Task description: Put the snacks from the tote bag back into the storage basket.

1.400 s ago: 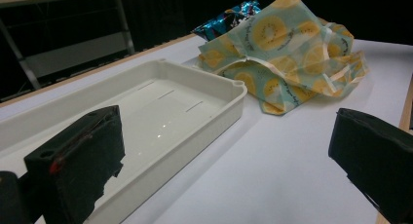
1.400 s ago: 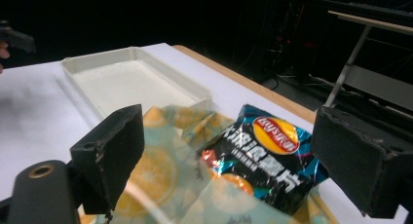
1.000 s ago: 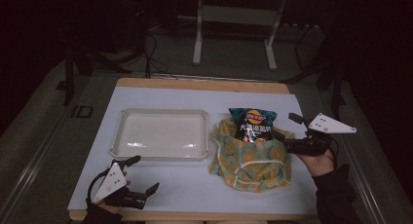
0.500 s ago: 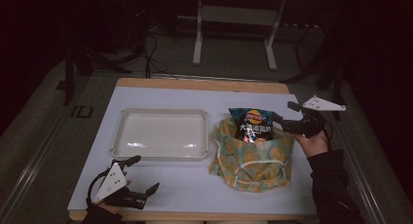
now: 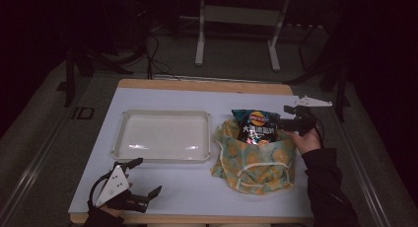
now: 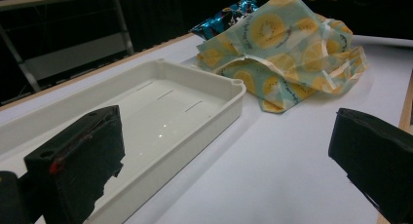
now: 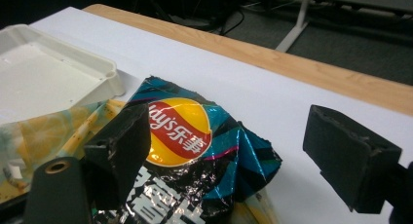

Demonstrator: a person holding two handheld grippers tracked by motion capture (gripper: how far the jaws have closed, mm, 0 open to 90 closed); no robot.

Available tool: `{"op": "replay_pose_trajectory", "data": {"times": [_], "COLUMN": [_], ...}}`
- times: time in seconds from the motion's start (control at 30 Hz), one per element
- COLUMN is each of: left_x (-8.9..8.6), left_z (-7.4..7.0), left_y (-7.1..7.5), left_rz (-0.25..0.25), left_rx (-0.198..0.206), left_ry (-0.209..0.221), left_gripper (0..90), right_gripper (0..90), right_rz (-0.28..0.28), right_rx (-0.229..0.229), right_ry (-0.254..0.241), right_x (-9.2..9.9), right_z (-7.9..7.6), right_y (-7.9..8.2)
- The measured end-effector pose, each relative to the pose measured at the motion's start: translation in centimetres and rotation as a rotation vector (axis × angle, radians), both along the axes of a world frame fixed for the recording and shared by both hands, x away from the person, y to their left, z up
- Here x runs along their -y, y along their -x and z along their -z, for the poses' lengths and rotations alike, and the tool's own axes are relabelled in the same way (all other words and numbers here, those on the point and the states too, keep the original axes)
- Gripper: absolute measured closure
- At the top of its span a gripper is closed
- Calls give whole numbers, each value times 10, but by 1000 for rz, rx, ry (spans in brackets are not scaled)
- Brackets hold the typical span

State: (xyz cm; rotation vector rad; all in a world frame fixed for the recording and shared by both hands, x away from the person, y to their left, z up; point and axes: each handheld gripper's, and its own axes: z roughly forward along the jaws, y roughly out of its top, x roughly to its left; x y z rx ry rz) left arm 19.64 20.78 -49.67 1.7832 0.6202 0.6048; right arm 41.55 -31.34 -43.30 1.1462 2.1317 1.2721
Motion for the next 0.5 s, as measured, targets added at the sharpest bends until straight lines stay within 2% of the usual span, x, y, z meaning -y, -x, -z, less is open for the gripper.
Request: {"op": "replay_pose_trajectory", "data": {"times": [0.1,0.3,0.5], "left_x": [0,1,1], "left_z": [0,1,1], "left_y": [0,0,0], "left_rz": [0,6,7], "left_rx": [0,1,-1], "left_ry": [-3,-12,-11], "left_gripper": [2,3,3], "right_gripper": [175,175,177], "right_rz": [1,27,20], "right_rx": [-22,-64,-118], "right_ry": [-11,1,4], "right_x": [0,2,3], "right_z": [6,18,29], "right_y": [-7,-21,-29]}}
